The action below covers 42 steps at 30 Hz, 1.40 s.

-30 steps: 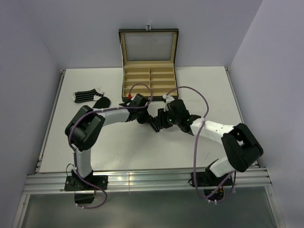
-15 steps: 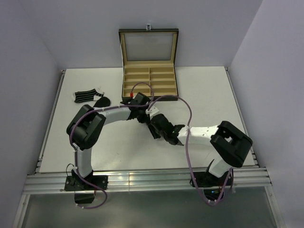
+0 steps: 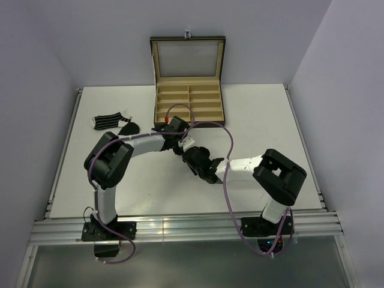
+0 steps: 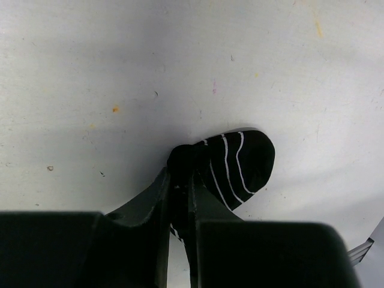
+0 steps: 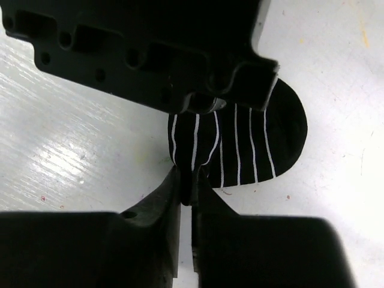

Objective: Roll the socks
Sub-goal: Roll the sock at the center of the board.

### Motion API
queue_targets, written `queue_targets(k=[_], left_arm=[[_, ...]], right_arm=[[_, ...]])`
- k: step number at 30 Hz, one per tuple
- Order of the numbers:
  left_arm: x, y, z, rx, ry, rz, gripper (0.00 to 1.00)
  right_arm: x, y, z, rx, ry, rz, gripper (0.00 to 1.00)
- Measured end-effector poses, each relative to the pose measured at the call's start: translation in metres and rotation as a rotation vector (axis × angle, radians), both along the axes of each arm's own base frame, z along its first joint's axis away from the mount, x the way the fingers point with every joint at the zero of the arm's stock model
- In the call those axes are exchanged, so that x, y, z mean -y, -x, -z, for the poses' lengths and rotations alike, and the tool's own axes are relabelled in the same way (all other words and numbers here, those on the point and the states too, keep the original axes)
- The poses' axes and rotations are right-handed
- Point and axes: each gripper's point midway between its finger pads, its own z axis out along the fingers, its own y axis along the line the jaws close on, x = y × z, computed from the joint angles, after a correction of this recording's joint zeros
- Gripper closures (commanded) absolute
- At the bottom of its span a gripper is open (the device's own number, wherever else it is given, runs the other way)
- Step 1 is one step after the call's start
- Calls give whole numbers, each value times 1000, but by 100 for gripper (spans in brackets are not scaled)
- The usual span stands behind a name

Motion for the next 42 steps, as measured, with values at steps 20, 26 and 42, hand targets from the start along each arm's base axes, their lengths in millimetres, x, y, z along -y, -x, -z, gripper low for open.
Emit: queue_targets(k=[20, 26, 42], left_arm=[[-35, 37, -20, 85, 96, -42, 10], [-37, 39, -20, 98, 112, -54, 15], [-20, 16, -14, 103, 130, -75, 39]], right_arm=[[2, -3, -21, -522, -509, -46, 100], [-4, 10, -14, -727, -664, -60, 100], [0, 6, -2, -930, -833, -7, 100]])
